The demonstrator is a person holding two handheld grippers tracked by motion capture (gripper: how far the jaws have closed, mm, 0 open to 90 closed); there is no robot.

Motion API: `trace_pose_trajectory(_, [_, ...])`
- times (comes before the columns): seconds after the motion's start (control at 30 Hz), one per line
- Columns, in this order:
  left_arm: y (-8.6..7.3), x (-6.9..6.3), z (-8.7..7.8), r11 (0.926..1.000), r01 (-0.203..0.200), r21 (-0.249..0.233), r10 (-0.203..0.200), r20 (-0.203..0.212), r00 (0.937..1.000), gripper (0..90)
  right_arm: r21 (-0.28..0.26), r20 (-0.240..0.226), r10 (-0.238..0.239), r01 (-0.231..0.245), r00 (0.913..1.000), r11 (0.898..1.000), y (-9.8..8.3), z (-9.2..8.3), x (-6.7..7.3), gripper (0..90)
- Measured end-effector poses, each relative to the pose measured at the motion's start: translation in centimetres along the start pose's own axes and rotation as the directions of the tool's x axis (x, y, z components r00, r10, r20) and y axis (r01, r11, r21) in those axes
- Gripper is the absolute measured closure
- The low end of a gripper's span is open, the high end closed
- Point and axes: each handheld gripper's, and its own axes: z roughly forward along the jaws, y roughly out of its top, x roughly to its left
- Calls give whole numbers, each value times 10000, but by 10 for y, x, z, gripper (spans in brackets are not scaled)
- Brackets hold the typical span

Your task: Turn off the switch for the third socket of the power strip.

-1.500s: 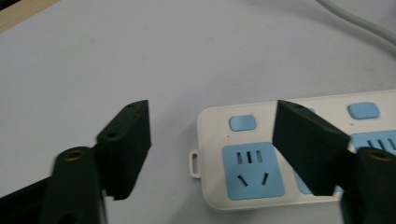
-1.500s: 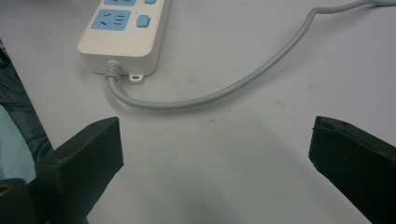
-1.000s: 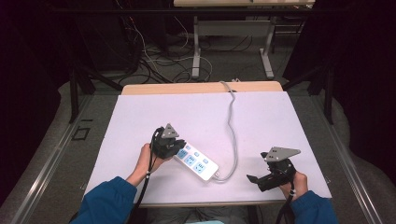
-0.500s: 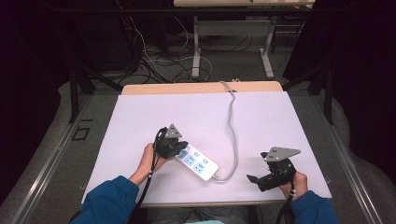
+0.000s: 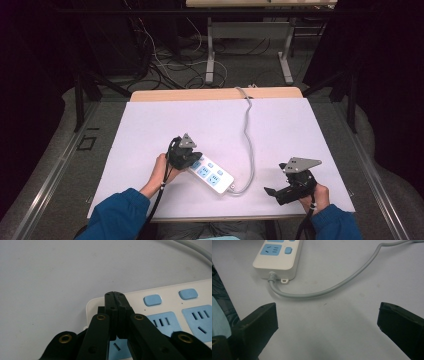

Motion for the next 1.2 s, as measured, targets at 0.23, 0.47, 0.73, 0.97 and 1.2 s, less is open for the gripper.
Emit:
trace_pose_trajectory(0.23, [2, 2, 7, 10000, -28, -4, 28, 12, 10000, 900, 11, 25, 144, -144, 9999, 9999, 0, 0, 1, 26])
trace_pose_trajectory(0.47, [2, 2, 10, 10000, 6, -62, -5, 47, 10000, 900, 40, -5, 39, -39, 10000, 10000, 0, 1, 0, 27])
trace_pose_trajectory(0.73, [1, 3, 10, 9997, 159, -160, -157, 128, 9998, 900, 16, -8, 43, -43, 10000, 10000, 0, 0, 0, 27])
trace_pose_trajectory(0.97, [0, 3, 10, 9996, 191, -208, -188, 146, 9997, 900, 89, -9, 177, -177, 9998, 9998, 0, 0, 1, 27])
trace_pose_trajectory(1.2, [0, 3, 10, 9996, 167, -207, -164, 124, 9998, 900, 117, 22, 186, -186, 9998, 9998, 0, 0, 1, 27])
